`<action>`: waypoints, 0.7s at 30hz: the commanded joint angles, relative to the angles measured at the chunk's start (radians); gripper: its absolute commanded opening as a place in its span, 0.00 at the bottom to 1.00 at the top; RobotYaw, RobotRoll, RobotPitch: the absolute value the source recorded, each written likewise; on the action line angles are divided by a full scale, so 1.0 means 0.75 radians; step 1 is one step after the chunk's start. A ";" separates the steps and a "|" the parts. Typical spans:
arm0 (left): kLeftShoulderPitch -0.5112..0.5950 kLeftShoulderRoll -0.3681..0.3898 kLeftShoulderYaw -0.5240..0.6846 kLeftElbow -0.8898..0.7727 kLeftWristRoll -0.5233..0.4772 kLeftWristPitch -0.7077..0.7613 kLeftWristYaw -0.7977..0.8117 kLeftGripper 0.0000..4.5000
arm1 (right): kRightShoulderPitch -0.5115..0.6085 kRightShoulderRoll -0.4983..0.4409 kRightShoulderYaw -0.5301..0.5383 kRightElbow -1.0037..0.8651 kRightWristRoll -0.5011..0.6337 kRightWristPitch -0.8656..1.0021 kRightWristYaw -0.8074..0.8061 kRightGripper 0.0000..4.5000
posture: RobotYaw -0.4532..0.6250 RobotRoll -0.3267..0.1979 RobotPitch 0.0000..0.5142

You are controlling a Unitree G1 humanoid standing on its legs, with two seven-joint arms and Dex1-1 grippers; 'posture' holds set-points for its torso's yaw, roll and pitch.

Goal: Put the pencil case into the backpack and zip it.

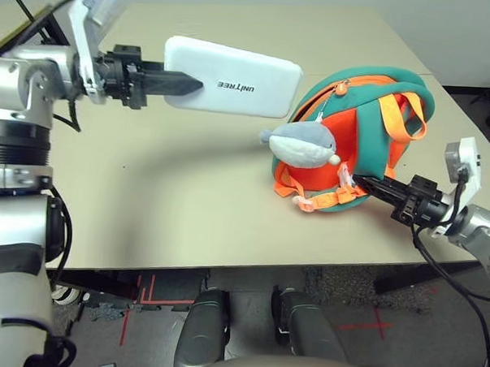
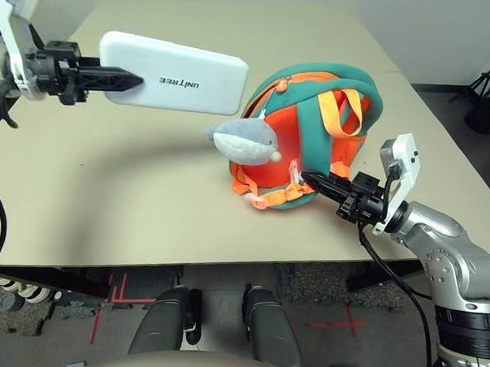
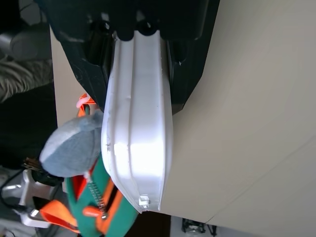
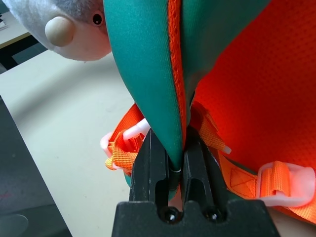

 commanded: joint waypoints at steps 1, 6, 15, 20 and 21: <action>-0.039 0.015 -0.026 -0.013 0.020 -0.016 -0.055 0.28 | 0.004 0.007 0.016 0.008 -0.019 -0.002 0.000 0.00 | 0.50 0.62 0.22; -0.057 -0.007 -0.081 -0.024 0.057 -0.028 -0.081 0.28 | 0.003 0.014 0.012 0.001 -0.022 -0.003 -0.003 0.00 | 0.49 0.62 0.22; -0.128 -0.182 -0.171 0.147 0.153 -0.153 -0.105 0.28 | 0.000 0.021 0.012 -0.018 -0.017 -0.004 -0.016 0.00 | 0.48 0.62 0.21; -0.127 -0.297 -0.211 0.265 0.235 -0.259 -0.097 0.28 | 0.003 0.022 0.010 -0.018 -0.019 -0.006 -0.014 0.00 | 0.47 0.62 0.21; -0.122 -0.321 -0.222 0.270 0.247 -0.271 -0.101 0.28 | 0.003 0.022 0.010 -0.020 -0.019 -0.005 -0.016 0.00 | 0.47 0.62 0.21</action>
